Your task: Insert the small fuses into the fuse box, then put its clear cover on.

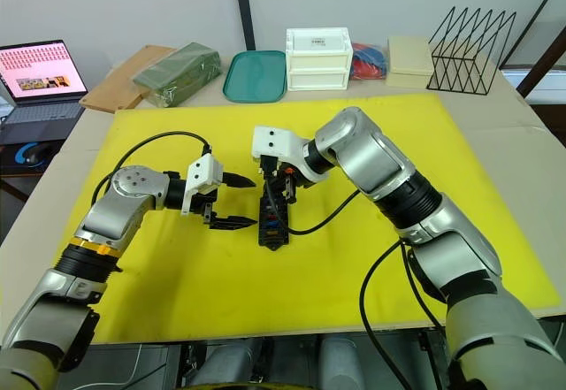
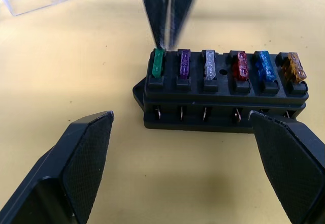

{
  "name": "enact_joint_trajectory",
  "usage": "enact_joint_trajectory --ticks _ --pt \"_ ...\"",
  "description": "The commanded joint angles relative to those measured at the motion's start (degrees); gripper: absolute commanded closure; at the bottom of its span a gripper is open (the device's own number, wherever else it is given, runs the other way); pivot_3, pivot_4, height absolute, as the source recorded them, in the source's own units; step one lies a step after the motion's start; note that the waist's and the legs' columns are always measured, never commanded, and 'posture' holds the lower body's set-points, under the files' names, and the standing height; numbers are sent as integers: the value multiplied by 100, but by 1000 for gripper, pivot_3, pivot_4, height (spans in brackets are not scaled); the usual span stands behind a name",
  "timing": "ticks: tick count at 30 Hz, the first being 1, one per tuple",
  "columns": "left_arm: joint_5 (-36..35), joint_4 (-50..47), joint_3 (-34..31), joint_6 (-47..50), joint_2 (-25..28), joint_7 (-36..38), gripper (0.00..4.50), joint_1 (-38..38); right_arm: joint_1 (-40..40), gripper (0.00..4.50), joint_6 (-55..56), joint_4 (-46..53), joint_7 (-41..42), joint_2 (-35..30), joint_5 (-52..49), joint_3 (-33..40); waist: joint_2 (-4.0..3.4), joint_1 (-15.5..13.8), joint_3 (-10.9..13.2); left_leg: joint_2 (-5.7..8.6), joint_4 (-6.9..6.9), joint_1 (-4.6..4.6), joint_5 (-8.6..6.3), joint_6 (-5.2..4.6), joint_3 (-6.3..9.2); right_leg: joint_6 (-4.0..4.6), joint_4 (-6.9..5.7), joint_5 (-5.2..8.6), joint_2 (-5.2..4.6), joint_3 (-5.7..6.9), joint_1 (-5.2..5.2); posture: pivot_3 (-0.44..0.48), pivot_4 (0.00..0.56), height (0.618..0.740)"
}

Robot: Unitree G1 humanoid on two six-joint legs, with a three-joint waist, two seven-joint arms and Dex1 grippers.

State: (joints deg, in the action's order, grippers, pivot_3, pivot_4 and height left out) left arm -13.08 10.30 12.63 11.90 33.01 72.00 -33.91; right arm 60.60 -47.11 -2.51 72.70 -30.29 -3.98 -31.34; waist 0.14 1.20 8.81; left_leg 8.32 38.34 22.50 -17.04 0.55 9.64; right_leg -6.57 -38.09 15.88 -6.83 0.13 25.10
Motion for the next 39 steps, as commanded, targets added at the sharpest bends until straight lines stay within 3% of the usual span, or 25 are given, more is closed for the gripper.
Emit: enact_joint_trajectory --ticks 1,18,39 --pt "-40 -175 -108 -51 22 -14 0 -12 -1 4483 116 87 -96 32 -88 229 0 1 0 0 0 0 0 0 0 0 0 0 1 0 0 0 150 740" --pt "-37 -299 -102 14 51 -22 0 61 -358 4483 567 -349 -238 -15 220 -54 0 -3 0 0 1 0 0 0 0 0 0 0 1 0 -1 0 150 740" --pt "-97 -586 -179 277 126 -21 0 97 -529 4483 561 -166 -112 -63 450 -171 0 -14 -4 0 1 -3 0 0 1 0 1 0 0 0 -7 0 150 740"
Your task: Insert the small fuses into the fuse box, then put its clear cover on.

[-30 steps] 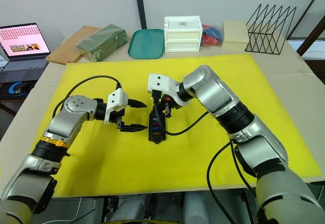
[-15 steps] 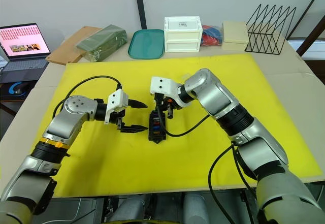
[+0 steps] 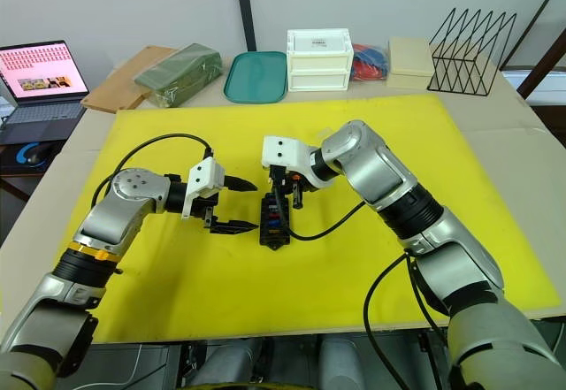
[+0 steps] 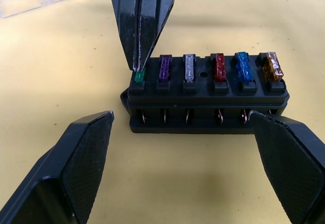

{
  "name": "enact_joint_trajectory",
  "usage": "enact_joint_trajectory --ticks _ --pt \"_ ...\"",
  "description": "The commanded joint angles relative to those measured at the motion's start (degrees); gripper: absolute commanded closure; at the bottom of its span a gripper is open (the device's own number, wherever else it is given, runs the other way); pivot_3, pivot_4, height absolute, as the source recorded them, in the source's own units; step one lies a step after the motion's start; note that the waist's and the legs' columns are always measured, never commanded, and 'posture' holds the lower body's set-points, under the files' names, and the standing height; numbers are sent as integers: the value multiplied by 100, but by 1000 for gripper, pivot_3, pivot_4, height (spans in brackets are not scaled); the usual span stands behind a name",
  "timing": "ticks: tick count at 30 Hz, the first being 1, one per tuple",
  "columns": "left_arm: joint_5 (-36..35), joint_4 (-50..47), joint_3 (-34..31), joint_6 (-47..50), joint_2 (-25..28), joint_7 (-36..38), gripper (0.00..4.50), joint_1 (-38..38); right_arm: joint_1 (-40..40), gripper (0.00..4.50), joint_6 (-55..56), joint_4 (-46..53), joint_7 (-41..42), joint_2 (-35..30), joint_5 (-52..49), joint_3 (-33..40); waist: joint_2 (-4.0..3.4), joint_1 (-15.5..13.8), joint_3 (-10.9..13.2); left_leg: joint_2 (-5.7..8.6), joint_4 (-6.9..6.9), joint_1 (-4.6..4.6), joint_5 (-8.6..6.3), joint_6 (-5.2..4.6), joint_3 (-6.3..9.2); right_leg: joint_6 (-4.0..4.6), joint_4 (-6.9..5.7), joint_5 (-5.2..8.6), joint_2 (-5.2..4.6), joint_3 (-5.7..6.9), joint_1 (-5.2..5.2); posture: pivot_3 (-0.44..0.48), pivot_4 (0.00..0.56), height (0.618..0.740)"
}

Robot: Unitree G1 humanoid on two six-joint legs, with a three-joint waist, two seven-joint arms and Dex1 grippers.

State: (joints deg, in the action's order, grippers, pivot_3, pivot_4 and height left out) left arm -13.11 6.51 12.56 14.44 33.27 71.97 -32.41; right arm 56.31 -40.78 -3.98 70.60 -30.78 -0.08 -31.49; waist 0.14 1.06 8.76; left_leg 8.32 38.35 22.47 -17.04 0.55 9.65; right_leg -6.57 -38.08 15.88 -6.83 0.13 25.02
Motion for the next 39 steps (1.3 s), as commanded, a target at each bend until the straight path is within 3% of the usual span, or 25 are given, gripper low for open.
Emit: enact_joint_trajectory --ticks 1,11,18,24,31,35,39 --pt "-105 -221 -181 37 111 -15 0 -48 -83 4483 -74 -22 88 1 44 -124 0 1 0 0 0 0 0 0 0 0 0 0 0 0 0 0 150 740" --pt "-504 -621 -513 478 356 11 0 57 45 4483 -504 609 -151 43 -714 984 0 11 0 0 -1 1 0 0 0 0 0 0 0 0 3 0 150 740" --pt "-999 -1341 -1145 985 975 -36 0 647 -1337 4483 176 1813 -713 -814 -883 2151 0 -21 1 0 -2 2 0 0 1 0 2 0 0 -1 2 0 150 740" --pt "-1303 -1933 -1668 1483 1425 -308 0 1293 -2296 2646 -184 2693 -635 -1633 -1395 2821 -1 -14 2 -2 -5 2 0 0 -1 0 2 0 1 -3 2 0 150 740" --pt "-1699 -2596 -2572 2058 2048 -495 0 2301 -3069 192 -842 3300 -762 -2340 -2032 3742 -1 -45 2 -4 -12 -3 0 0 -1 1 10 0 0 -4 -5 0 150 740" --pt "-1902 -2957 -2805 2251 2119 -640 0 2637 -3374 45 -894 3246 -1028 -2424 -2119 3987 -1 -80 2 -4 -11 -10 -1 -1 -1 1 13 1 -1 -4 -17 0 150 740" --pt "-1959 -3070 -2612 2300 2022 -864 0 2513 -3420 45 -734 2941 -1285 -2355 -2086 3984 -1 -111 2 -4 -10 -10 -1 -2 -2 0 15 0 -2 -4 -19 0 150 740"
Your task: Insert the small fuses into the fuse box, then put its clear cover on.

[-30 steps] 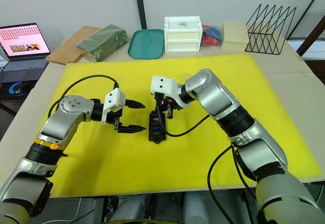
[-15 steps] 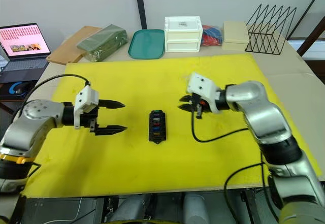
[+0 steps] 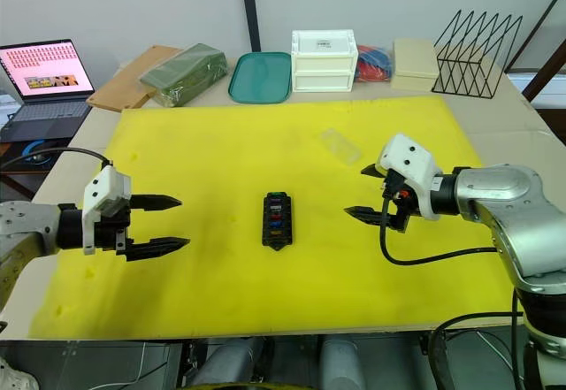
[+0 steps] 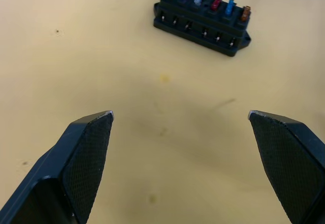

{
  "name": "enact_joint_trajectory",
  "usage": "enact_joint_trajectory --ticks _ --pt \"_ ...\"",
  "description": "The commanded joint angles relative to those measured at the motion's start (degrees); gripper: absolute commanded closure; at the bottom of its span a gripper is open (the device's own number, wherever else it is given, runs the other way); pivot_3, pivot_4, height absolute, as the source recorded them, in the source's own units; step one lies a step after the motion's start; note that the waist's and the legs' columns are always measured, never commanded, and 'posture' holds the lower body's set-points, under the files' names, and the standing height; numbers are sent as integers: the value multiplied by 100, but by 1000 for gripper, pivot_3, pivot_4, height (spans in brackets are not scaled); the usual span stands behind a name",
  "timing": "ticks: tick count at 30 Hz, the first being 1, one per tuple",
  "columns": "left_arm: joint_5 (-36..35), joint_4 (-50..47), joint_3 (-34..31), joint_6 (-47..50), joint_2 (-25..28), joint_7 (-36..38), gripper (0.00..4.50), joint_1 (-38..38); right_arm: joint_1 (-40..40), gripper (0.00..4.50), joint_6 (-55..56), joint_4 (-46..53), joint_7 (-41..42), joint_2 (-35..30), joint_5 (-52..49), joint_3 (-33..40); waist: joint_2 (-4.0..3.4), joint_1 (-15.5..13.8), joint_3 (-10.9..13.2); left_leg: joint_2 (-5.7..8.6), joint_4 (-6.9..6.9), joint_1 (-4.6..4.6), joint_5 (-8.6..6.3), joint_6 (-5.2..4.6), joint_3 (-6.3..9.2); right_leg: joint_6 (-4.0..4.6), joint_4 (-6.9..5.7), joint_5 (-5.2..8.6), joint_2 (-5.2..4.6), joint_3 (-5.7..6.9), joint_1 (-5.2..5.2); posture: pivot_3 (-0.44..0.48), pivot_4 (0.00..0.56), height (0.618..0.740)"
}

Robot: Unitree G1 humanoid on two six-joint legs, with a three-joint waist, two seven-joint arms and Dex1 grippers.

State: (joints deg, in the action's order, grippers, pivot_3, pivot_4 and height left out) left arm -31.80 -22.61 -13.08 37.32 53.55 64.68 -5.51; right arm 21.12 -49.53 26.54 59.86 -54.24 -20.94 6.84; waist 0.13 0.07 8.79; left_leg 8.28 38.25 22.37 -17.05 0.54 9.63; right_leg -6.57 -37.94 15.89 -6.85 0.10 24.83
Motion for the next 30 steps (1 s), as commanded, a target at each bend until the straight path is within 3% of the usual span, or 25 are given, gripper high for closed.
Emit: enact_joint_trajectory --ticks 1,7,17,22,30 --pt "-62 -125 53 -30 -36 -176 0 -268 180 45 179 -245 -311 43 54 61 0 -28 0 0 0 0 0 0 -2 0 0 0 0 0 0 0 150 740" --pt "143 83 589 -358 -273 -255 0 -711 1693 45 80 -1947 -884 679 473 -824 0 34 1 -1 -2 -7 0 0 -5 0 -1 0 1 -1 -2 0 150 740" --pt "426 83 1163 -626 -643 -477 0 -882 4030 45 726 -5789 -809 1923 1194 -1784 0 104 2 -1 -9 -2 0 1 -4 0 5 0 2 -1 5 0 150 740" --pt "420 -26 1198 -607 -707 -584 0 -820 4663 45 1391 -7079 -698 2294 1554 -1944 0 106 2 -1 -8 0 1 1 -4 1 2 0 2 -1 9 0 150 740" --pt "401 -228 1140 -583 -723 -750 0 -613 4989 45 2149 -8392 -629 2710 2100 -2103 0 142 2 0 -6 1 1 1 -3 0 0 0 3 -1 10 0 150 740"
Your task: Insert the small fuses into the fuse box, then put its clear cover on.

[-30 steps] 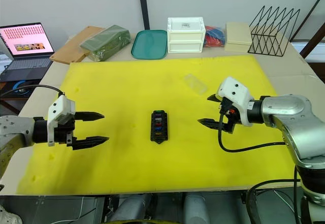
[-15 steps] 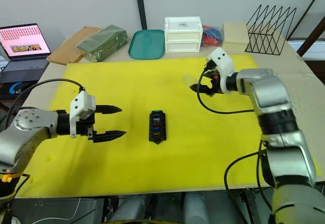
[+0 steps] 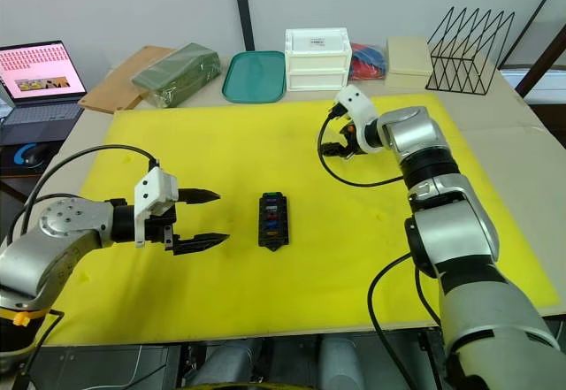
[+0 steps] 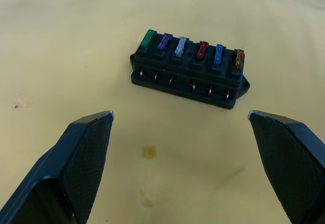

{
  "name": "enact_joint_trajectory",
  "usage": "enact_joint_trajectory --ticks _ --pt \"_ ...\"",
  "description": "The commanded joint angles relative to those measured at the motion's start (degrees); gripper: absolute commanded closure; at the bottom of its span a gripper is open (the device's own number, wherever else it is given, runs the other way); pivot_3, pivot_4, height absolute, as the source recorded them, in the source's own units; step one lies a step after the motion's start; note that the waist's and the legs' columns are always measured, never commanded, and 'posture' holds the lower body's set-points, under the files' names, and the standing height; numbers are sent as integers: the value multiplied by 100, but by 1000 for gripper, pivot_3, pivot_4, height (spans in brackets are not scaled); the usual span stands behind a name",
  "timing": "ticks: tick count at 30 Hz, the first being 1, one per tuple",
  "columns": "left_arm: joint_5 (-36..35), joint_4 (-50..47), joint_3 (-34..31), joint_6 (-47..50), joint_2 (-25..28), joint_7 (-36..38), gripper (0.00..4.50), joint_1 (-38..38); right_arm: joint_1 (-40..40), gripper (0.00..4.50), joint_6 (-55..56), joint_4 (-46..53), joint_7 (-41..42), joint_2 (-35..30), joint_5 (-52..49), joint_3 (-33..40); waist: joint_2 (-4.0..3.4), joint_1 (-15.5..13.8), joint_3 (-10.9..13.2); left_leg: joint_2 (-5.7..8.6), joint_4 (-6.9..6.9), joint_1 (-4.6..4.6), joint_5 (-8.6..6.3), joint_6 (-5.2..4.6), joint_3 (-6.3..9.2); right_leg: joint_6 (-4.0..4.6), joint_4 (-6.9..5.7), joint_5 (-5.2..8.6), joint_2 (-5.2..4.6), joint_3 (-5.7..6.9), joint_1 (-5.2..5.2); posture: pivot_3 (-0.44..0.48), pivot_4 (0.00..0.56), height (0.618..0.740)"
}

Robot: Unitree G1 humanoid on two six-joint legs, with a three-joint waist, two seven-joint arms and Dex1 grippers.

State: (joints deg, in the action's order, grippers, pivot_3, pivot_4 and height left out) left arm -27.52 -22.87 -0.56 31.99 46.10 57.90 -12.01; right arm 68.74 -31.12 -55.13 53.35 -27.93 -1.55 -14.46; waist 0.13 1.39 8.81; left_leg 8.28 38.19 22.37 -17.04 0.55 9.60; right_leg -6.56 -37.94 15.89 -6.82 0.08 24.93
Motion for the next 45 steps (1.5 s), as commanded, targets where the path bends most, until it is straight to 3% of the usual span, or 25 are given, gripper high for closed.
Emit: enact_joint_trajectory --ticks 1,10,13,19,25,30,37,45 --pt "-30 -223 -122 -51 26 -83 0 64 242 45 392 -331 16 111 212 39 0 13 0 0 0 0 0 0 0 0 -2 0 0 0 1 0 150 740" --pt "-81 -465 -241 -25 105 -144 0 481 400 45 788 -928 -76 308 399 243 -1 120 0 0 -3 0 0 1 2 1 -2 0 0 0 2 0 150 740" --pt "-167 -706 -214 88 52 -252 0 710 429 681 813 -987 -103 357 414 308 -3 124 0 -1 -7 0 1 1 2 1 -3 1 1 -1 6 0 150 740" --pt "-308 -1197 -66 372 -104 -560 0 1079 472 2622 731 -895 -93 474 376 438 -3 117 0 0 -7 0 0 1 1 1 -3 1 1 -3 6 0 150 740" --pt "-117 -1796 365 783 -478 -1389 0 1559 496 2615 391 -425 -22 533 387 471 -5 115 0 0 -6 0 1 1 1 1 -4 1 1 -5 6 0 150 740" --pt "-197 -2172 741 1271 -998 -2141 0 1719 126 2615 -389 911 68 468 296 443 -6 96 0 0 -6 0 0 1 1 1 -4 1 1 -6 5 0 150 740" --pt "562 -2057 1291 1670 -1825 -3571 0 1502 -567 2615 -1725 3099 -4 340 42 464 -7 -12 0 2 2 0 0 1 0 1 -7 0 0 -6 2 0 150 740" --pt "1285 -1601 1985 1863 -2965 -4760 0 1103 -827 2615 -2558 4299 -229 227 -249 507 -5 -101 -2 5 9 0 0 1 -3 0 -9 0 -1 -9 -2 0 150 740"
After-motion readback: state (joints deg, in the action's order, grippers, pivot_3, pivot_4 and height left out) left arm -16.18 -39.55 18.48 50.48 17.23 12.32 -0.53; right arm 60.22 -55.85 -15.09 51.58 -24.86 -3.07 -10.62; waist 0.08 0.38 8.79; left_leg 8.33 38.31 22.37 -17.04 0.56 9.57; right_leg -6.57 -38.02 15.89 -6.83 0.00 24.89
